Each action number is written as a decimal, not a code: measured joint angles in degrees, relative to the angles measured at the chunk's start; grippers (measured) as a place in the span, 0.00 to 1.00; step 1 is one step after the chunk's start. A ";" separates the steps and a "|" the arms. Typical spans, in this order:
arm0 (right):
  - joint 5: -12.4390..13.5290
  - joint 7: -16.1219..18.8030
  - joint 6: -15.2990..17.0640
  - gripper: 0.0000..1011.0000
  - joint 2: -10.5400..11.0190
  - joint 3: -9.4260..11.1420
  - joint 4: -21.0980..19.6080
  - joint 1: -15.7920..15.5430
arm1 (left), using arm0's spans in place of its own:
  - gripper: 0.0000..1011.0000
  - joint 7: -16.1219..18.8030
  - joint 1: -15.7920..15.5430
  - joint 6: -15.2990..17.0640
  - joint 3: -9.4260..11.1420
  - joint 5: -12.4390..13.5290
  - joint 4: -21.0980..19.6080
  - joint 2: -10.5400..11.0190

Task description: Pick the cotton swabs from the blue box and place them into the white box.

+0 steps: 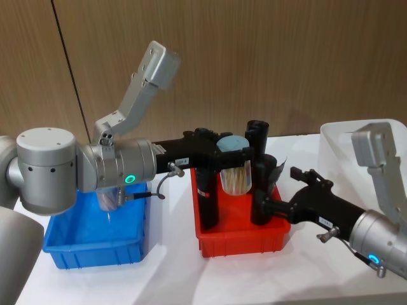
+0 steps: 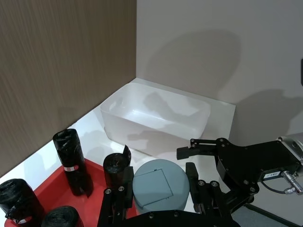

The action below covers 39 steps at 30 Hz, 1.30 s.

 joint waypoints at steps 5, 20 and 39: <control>1.98 1.23 2.24 0.99 -0.64 0.00 0.78 1.30 | 0.66 -0.05 -0.03 0.00 0.00 0.00 0.00 0.00; 5.49 3.97 6.20 0.99 -2.13 -0.72 1.82 3.88 | 0.66 -0.05 -0.04 0.00 0.00 -0.01 0.00 0.00; 5.62 5.69 6.95 0.99 -3.61 -2.14 3.89 6.39 | 0.66 -0.05 -0.04 -0.01 0.00 -0.01 0.00 0.00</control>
